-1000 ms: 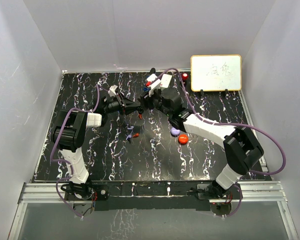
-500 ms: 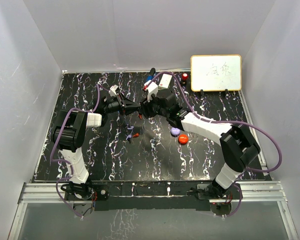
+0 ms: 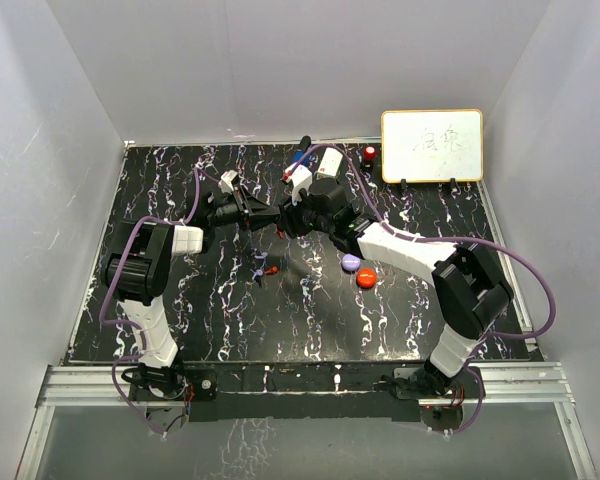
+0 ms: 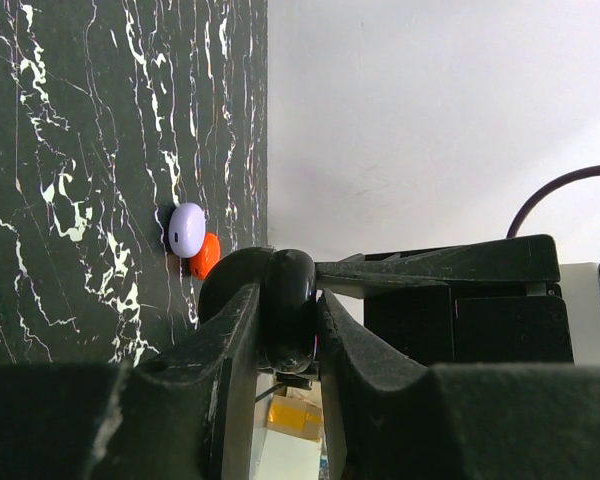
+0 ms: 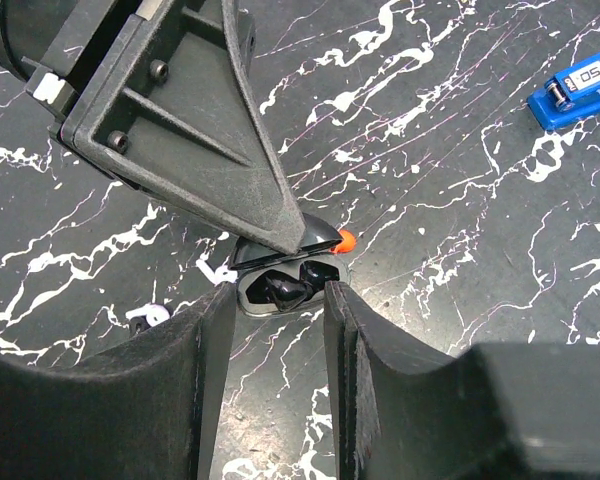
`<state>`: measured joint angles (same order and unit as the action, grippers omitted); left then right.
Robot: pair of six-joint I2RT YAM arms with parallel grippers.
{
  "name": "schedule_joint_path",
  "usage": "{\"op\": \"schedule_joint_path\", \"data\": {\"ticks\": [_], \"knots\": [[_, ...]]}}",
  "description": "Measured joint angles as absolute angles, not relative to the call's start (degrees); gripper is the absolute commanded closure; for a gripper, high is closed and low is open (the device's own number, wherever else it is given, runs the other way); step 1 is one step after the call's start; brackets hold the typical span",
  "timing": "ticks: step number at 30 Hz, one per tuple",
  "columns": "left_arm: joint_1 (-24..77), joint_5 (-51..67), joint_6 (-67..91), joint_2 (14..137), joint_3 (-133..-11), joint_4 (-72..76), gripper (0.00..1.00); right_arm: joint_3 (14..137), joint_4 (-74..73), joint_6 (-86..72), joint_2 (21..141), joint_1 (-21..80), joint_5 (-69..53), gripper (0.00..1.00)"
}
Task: Insert the wireless bluetooth earbuds into the charging case
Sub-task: Adjust the earbud with the charging case.
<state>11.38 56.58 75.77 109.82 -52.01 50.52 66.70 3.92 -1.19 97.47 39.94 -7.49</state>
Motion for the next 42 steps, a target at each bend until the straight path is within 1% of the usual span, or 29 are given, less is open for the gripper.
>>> {"op": "schedule_joint_path", "data": {"ticks": [13,17,25,30,33,36,42], "knots": [[11.77,56.64,75.4,109.58,-52.07,50.06,1.0,66.98,3.84,-0.97,97.93,39.97,-7.25,0.64],[11.86,56.64,75.4,109.38,-52.1,49.91,1.0,66.98,3.81,-0.69,98.0,39.94,-7.22,0.67],[11.86,56.64,75.37,109.06,-52.23,49.58,1.0,66.98,3.81,-0.1,98.0,39.94,-6.98,0.72],[11.86,56.64,75.42,109.03,-52.51,49.56,1.0,66.98,3.88,-0.03,98.0,39.94,-6.52,0.78],[11.86,56.6,75.44,109.03,-52.53,49.58,1.0,66.98,3.92,0.01,98.0,39.97,-6.37,0.83],[11.86,56.6,75.44,109.03,-52.53,49.58,1.0,66.98,4.08,0.14,98.0,39.97,-6.17,0.86],[11.88,56.6,75.44,109.03,-52.53,49.67,1.0,66.98,4.47,0.43,98.0,39.97,-5.93,0.88]]}}
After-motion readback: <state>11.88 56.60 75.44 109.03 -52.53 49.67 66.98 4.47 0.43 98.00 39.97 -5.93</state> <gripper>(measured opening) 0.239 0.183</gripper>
